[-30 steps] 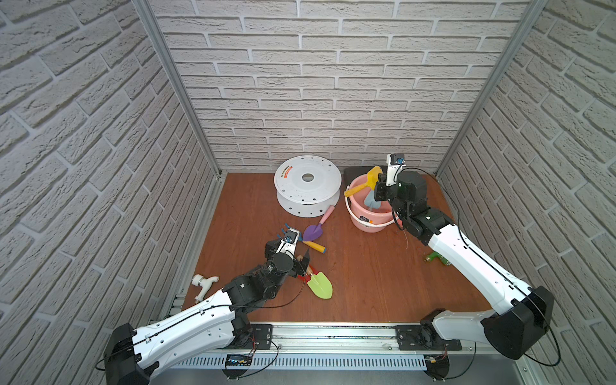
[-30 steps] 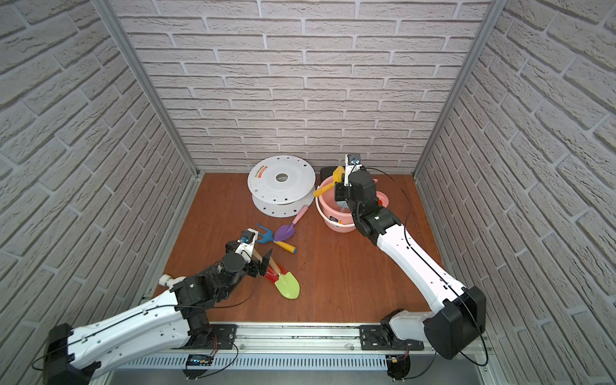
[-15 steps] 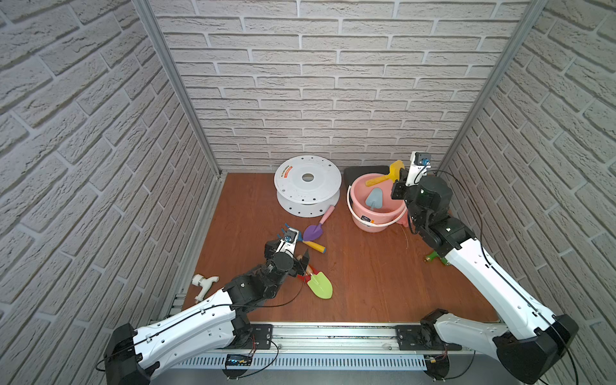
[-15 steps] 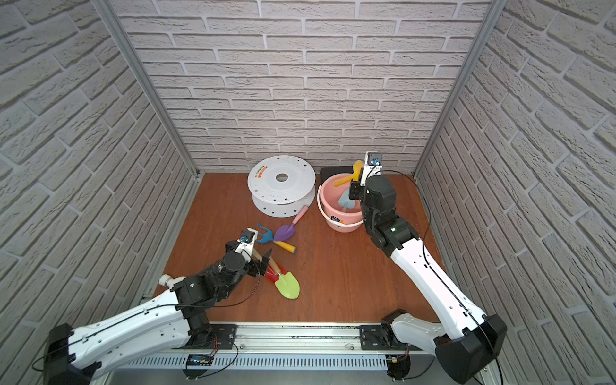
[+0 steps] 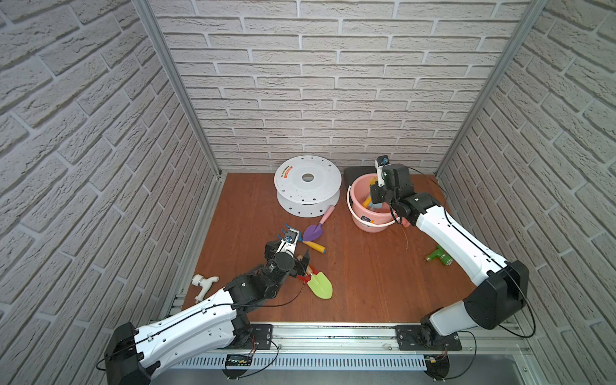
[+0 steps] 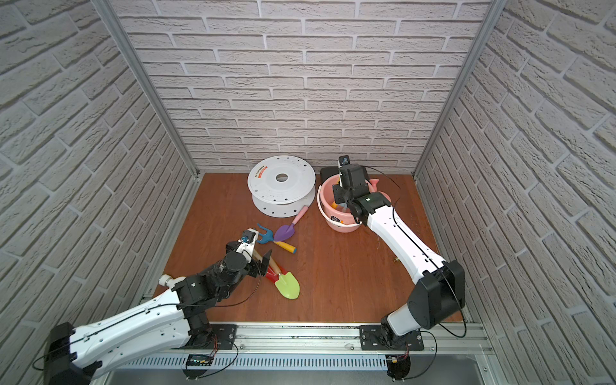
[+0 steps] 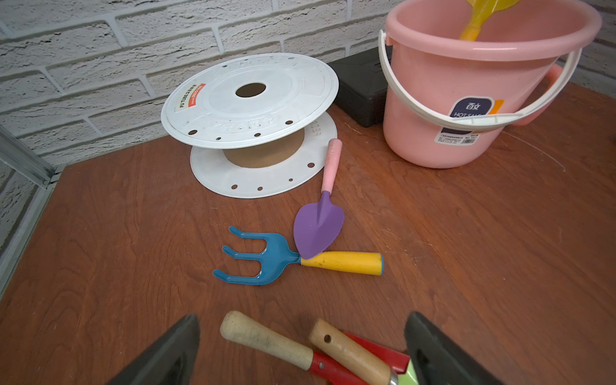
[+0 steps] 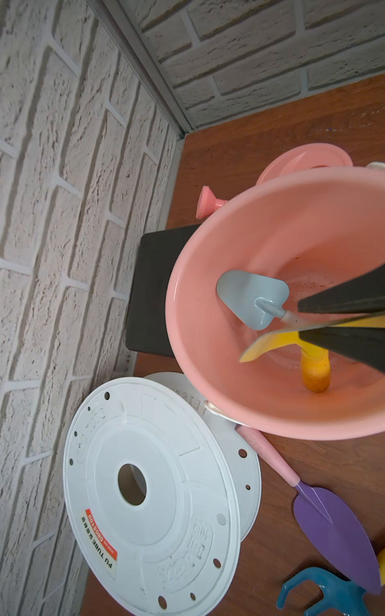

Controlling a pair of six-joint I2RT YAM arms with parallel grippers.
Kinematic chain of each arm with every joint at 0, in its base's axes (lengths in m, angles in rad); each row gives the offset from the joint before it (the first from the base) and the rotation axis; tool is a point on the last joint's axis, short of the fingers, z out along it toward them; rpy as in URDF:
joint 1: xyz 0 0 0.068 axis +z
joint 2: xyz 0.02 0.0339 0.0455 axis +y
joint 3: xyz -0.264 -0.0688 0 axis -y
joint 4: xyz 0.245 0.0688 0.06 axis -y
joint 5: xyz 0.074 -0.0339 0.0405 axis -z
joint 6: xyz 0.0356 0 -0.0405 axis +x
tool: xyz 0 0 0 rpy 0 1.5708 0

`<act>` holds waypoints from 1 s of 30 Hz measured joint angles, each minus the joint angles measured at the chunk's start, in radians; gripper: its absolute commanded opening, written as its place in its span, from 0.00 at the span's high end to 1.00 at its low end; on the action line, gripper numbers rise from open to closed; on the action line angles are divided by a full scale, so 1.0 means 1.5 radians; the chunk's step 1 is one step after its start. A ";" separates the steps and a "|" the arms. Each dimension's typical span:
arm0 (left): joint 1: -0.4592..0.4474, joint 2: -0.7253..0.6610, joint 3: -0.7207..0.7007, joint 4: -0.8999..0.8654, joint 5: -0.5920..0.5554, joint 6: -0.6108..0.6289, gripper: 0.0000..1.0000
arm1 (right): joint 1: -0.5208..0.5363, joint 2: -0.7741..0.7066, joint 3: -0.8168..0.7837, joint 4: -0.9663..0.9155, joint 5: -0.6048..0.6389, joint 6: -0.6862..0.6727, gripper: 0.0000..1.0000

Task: Organize the gardening tools
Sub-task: Place the gardening tool in the container.

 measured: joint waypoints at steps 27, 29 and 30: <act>0.019 0.026 0.000 -0.003 0.014 -0.005 0.01 | -0.039 0.106 0.002 -0.013 -0.267 0.089 0.59; 0.019 0.026 0.000 -0.003 0.014 -0.005 0.02 | -0.039 0.117 0.002 -0.011 -0.281 0.094 0.60; 0.019 0.026 0.000 -0.003 0.014 -0.005 0.02 | -0.039 0.121 0.002 -0.009 -0.288 0.096 0.60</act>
